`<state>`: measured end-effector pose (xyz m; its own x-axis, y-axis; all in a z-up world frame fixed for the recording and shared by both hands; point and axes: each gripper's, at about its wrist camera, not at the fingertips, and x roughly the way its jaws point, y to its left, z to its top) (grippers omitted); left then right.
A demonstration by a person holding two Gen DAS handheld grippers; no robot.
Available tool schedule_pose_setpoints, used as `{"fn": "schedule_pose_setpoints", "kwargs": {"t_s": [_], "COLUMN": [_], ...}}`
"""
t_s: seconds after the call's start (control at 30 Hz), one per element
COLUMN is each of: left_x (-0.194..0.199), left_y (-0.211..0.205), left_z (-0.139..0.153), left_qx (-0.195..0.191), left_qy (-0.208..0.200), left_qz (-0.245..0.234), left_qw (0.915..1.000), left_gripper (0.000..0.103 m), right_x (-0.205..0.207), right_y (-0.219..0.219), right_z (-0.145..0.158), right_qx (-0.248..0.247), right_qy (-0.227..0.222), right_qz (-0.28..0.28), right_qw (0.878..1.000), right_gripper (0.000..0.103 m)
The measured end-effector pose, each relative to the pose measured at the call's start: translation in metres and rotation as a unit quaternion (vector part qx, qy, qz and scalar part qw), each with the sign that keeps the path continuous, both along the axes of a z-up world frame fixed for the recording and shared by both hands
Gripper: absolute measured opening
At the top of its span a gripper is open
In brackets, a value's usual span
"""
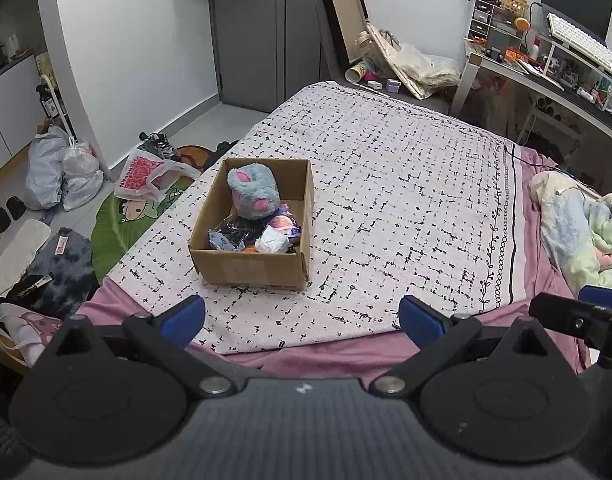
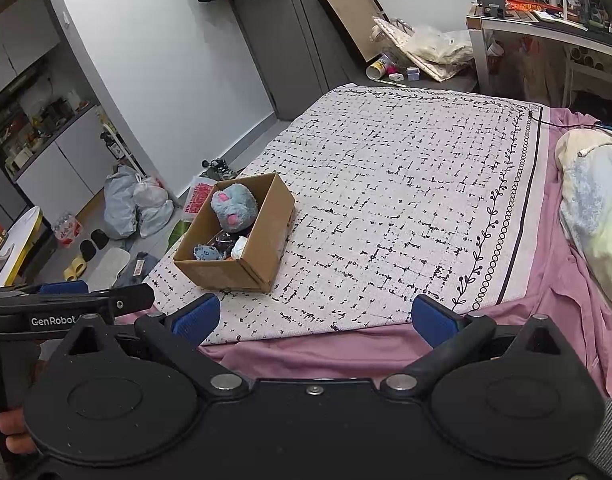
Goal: Organize soft objects
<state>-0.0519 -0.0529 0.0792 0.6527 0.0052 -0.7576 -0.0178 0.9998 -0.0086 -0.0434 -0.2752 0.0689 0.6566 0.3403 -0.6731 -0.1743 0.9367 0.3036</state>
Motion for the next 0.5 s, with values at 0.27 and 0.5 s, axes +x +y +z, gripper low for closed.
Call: {"fn": "schedule_pose_setpoints", "kwargs": {"t_s": [0.27,0.5], "left_x": [0.0012,0.0028], "left_y": [-0.0014,-0.0003], "left_z": [-0.0028,-0.0042], "left_qx": [-0.005,-0.017], "left_qy": [-0.001,0.001], "left_qz": [-0.004,-0.003], "left_qw": [1.0,0.9999], "left_gripper": [0.102,0.102], "right_x": [0.001,0.0039], "right_y": [-0.0013,-0.0023], "right_z": [-0.002,-0.0026], "right_qx": [0.002,0.004], "right_qy": [0.003,0.007], "right_qz": [0.0,0.002], "right_qw": [1.0,1.0], "right_gripper": [0.103,0.103]}}
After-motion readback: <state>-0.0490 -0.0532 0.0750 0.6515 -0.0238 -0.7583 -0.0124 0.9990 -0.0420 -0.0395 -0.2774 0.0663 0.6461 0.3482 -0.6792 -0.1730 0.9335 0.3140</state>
